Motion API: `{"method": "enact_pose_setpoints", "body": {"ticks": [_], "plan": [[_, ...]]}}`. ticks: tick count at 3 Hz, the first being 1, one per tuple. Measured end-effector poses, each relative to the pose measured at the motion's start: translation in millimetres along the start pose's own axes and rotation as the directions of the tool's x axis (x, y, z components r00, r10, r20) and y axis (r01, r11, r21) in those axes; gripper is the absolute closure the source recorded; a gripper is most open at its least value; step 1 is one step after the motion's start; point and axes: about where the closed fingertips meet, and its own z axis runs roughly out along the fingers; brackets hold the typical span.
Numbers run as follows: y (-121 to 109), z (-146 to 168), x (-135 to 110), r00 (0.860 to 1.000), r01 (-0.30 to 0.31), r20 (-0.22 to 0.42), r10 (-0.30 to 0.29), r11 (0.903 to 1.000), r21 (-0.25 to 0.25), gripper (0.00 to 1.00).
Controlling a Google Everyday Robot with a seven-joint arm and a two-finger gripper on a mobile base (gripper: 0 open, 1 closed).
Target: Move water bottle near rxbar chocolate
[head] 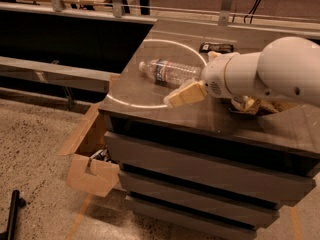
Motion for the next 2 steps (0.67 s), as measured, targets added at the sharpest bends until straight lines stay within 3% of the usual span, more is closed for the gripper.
{"method": "enact_pose_setpoints", "body": {"ticks": [2], "plan": [[-13.0, 24.8, 6.7, 1.0, -0.02, -0.006, 0.02, 0.9997, -0.017, 0.0]]}}
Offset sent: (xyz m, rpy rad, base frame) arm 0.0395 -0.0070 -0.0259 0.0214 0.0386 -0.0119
